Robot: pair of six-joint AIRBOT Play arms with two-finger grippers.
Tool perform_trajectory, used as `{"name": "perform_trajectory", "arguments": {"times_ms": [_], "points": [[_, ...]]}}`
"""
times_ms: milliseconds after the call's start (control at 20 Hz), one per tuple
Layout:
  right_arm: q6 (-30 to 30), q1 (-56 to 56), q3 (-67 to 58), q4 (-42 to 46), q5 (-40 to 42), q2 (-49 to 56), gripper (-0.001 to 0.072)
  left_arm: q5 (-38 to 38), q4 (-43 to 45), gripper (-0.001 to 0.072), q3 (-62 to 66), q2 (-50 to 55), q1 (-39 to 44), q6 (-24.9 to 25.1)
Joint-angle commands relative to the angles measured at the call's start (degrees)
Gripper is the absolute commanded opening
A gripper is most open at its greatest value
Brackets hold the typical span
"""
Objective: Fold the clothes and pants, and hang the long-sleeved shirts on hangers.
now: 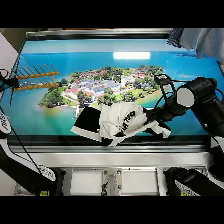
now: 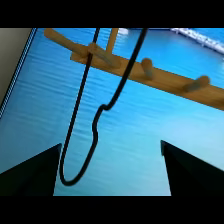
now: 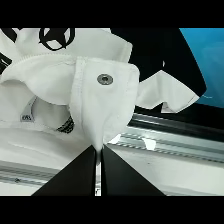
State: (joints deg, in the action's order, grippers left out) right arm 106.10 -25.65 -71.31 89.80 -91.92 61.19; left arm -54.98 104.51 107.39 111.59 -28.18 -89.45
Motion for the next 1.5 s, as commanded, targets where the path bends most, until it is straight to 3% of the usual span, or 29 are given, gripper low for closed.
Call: {"name": "perform_trajectory", "arguments": {"times_ms": [0,950,1050,1250,1300,1350,1450], "points": [[-0.02,-0.04,0.02,-0.02,0.0,0.02,0.0018,3.04,2.49,0.068,3.08,6.6,-1.46,0.02],[0.0,-0.02,0.02,-0.02,0.0,0.02,0.0018,7.85,2.01,0.0671,4.57,14.29,-4.22,-0.61],[0.0,-0.02,0.02,-0.02,0.0,0.02,0.0018,7.13,2.01,0.0438,4.57,14.29,-4.15,-0.59],[0.0,-0.02,0.02,-0.02,0.0,0.02,0.0018,6.88,2.01,0.0405,4.57,14.29,-3.8,-1.7],[0.0,-0.02,0.02,-0.02,0.0,0.02,0.0018,6.6,2.01,0.0217,4.57,14.29,-3.8,-1.84],[0.0,-0.02,0.02,-0.02,0.0,0.02,0.0019,6.58,1.99,0.0157,4.57,14.29,-3.65,-1.84],[0.0,-0.02,0.02,-0.02,0.0,0.04,0.0018,6.62,2.05,0.0129,4.57,14.29,-3.21,-1.84]]}}
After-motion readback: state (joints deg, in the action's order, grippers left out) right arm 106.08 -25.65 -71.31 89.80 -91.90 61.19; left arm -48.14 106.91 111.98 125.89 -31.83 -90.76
